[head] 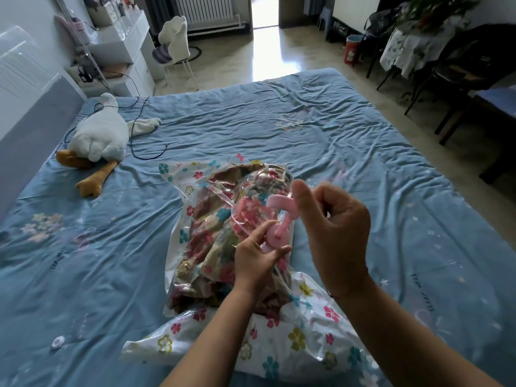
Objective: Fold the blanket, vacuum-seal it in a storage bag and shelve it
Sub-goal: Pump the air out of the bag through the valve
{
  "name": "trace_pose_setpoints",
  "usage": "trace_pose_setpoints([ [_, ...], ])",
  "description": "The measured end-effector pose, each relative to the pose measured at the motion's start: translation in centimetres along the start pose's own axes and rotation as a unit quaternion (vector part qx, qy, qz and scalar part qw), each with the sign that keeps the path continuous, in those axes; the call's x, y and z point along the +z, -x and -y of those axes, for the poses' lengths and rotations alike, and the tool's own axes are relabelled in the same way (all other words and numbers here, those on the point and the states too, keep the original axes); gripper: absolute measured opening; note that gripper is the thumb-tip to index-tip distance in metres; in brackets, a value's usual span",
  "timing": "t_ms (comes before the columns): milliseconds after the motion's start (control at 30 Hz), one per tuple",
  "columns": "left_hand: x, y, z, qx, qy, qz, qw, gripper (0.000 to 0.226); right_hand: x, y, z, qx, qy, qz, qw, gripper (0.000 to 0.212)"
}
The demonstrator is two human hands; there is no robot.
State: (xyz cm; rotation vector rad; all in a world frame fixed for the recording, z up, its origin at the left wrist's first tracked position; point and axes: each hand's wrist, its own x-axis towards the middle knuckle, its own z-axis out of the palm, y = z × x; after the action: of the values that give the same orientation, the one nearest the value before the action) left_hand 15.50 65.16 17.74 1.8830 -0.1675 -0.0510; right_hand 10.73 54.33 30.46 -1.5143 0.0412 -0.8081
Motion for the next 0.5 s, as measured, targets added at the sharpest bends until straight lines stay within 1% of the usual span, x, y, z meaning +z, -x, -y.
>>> trace_pose_setpoints([
  [33,0.1,0.0,0.0,0.000,-0.002,0.000,1.000,0.066,0.1,0.2,-0.4,-0.008,0.023,0.000,1.000,0.051],
  [67,0.2,0.1,0.1,-0.001,-0.004,0.001,1.000,0.065,-0.1,0.6,-1.8,0.004,0.067,0.006,0.998,0.051],
  [100,0.3,0.2,0.1,-0.001,-0.003,0.002,1.000,0.062,-0.5,1.0,-3.5,0.035,0.120,0.026,0.992,0.051],
  [133,0.4,0.4,0.0,0.000,-0.001,0.004,1.000,0.058,-0.9,1.4,-5.4,0.084,0.178,0.062,0.978,0.053],
  [167,0.5,0.5,-0.1,0.000,0.001,0.006,1.000,0.053,-1.3,1.7,-7.2,0.138,0.230,0.104,0.958,0.054],
  [200,0.5,0.7,-0.2,0.001,0.005,0.008,1.000,0.050,-1.5,1.9,-8.0,0.180,0.255,0.128,0.941,0.054],
  [233,0.5,0.7,-0.2,0.001,0.009,0.008,1.000,0.050,-1.6,1.7,-8.0,0.197,0.252,0.135,0.938,0.054],
  [267,0.4,0.6,-0.2,0.002,0.010,0.009,1.000,0.052,-1.6,1.2,-7.1,0.183,0.222,0.127,0.949,0.054],
  [333,0.2,0.2,-0.3,0.005,0.003,0.009,1.000,0.064,-1.1,-0.1,-3.6,0.113,0.117,0.078,0.984,0.052],
  [367,0.1,0.0,-0.1,0.005,0.000,0.009,1.000,0.070,-0.8,-0.8,-1.9,0.076,0.046,0.060,0.994,0.051],
  [400,0.1,-0.1,0.0,0.002,0.000,0.007,1.000,0.072,-0.6,-1.3,-0.8,0.051,-0.016,0.047,0.997,0.050],
  [433,0.1,-0.1,0.0,0.000,-0.002,0.005,1.000,0.071,-0.5,-1.4,-0.4,0.035,-0.045,0.045,0.997,0.049],
  [467,0.1,-0.1,0.0,0.000,-0.004,0.002,1.000,0.069,-0.3,-1.2,-0.6,0.031,-0.028,0.048,0.998,0.049],
  [500,0.1,0.0,-0.1,0.001,-0.006,0.003,1.000,0.066,-0.4,-0.6,-2.0,0.045,0.015,0.053,0.997,0.049],
])
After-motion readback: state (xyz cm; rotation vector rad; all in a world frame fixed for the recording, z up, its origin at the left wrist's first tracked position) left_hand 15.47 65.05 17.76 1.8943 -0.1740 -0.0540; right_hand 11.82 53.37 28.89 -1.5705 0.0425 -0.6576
